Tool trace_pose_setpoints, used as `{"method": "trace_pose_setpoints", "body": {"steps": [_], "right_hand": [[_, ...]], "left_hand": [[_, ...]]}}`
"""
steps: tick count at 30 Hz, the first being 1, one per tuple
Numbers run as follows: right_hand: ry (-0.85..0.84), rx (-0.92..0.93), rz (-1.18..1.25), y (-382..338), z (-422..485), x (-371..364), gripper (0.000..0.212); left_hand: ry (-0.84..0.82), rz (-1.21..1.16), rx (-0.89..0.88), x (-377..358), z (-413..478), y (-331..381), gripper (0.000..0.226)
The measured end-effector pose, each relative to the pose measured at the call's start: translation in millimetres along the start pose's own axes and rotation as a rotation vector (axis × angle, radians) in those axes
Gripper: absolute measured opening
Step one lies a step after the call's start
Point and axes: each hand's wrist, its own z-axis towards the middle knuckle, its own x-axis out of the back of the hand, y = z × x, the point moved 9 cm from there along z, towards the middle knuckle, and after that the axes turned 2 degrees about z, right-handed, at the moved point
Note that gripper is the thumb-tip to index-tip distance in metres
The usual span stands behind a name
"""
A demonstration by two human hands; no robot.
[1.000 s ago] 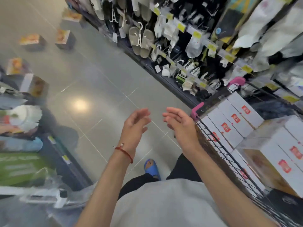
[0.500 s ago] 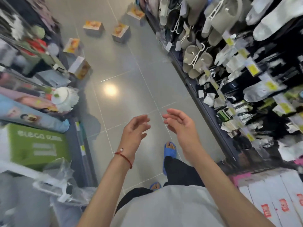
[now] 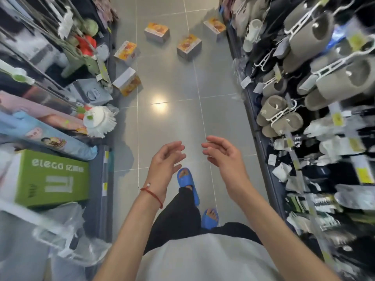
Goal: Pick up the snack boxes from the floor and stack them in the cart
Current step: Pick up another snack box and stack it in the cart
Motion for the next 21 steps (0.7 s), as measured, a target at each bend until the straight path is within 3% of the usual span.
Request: {"method": "trace_pose_setpoints", "body": {"steps": [21], "right_hand": [[-0.157,-0.209,-0.184,-127.2,371.8,-185.7,0.027]], "left_hand": [[0.17,-0.114,0.091,87.8,344.1,199.0,0.022]]}}
